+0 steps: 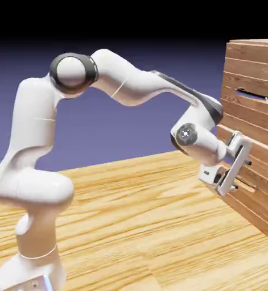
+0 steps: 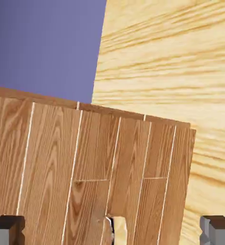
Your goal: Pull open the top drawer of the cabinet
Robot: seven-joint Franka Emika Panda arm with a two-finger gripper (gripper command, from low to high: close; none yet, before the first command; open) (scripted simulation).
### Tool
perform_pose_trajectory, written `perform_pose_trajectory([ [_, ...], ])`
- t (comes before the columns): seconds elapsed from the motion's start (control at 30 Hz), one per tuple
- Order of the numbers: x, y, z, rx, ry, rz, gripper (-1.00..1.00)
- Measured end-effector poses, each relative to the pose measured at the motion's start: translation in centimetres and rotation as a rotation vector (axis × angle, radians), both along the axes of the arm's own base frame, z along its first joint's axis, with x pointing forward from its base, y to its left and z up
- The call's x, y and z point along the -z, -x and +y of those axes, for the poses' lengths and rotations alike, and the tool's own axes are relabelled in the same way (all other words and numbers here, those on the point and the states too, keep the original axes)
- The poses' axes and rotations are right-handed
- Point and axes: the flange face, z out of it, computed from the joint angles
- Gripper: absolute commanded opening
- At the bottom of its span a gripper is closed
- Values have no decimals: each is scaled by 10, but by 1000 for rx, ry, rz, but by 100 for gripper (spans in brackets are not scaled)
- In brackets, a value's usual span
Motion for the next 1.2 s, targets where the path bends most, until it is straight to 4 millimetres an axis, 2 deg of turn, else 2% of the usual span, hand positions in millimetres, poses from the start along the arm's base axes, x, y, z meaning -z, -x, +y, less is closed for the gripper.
perform_pose_trajectory([
  [0.17,-31,-20,22,50,-25,-146,100],
  [0.3,-63,-34,50,63,-48,-281,100],
  [0.43,-101,-46,89,51,-76,-429,100],
  [0.57,-142,-51,137,14,-113,-581,100],
  [0.6,-142,-51,137,14,-113,-581,100],
  [0.8,-142,-101,137,14,-113,-581,100],
  [0.83,-142,-101,137,14,-113,-581,-100],
  [0.9,-142,-101,137,14,-113,-581,-100],
  [1.2,-142,-27,137,14,-114,-582,-100],
])
